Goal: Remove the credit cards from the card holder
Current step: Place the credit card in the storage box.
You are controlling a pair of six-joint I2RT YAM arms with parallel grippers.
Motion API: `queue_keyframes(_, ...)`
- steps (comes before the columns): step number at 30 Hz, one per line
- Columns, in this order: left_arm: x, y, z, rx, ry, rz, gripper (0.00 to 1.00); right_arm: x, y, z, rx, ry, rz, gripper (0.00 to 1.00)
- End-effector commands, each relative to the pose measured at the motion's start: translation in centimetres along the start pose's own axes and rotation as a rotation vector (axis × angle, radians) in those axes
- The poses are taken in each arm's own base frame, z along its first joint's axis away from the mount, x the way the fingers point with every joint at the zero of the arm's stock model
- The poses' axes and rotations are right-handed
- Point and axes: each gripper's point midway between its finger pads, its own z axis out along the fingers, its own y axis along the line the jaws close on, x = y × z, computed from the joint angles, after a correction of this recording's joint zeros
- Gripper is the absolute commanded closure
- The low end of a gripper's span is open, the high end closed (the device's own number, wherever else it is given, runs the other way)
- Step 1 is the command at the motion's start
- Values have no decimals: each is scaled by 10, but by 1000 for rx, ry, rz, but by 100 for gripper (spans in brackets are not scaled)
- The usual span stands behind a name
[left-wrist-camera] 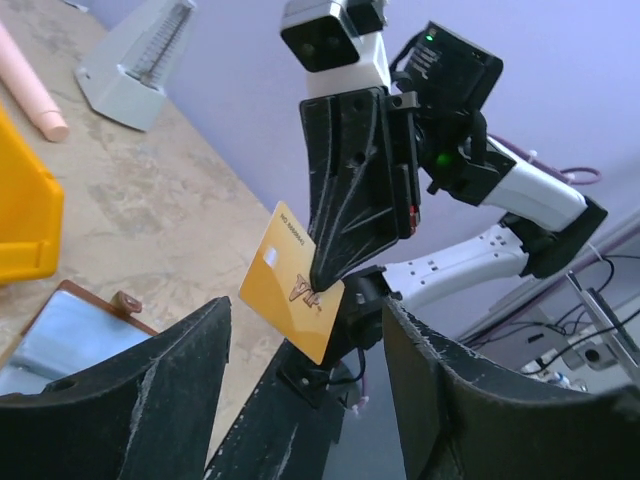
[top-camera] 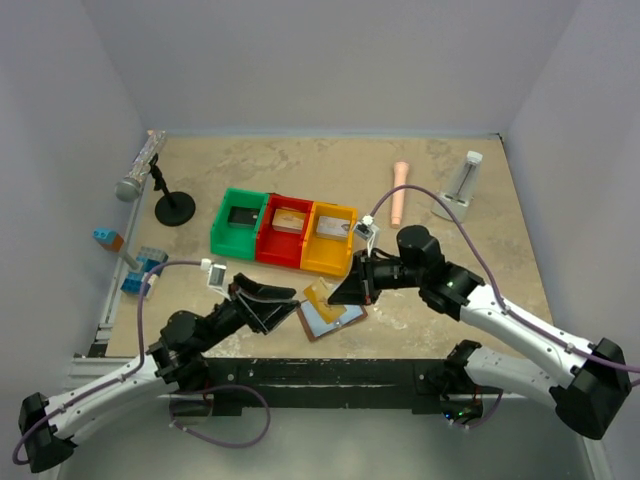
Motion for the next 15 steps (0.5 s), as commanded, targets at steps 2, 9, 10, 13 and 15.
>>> queue_keyframes(2,35,6,0,61,121,7,37,-16,48,3,-163,4,-71,100)
queue_keyframes(9,41,6,3,71,144,1,41,-9,51,2,-155,33,-94,100)
queue_keyframes(10,41,9,2,64,141,1,41,-7,50,1,-151,35,-95,100)
queue_keyframes(13,37,9,-1,57,119,2,42,-3,50,-1,-157,47,-102,100)
queue_keyframes(15,34,8,-3,57,107,12,42,-1,50,-1,-168,58,-105,100)
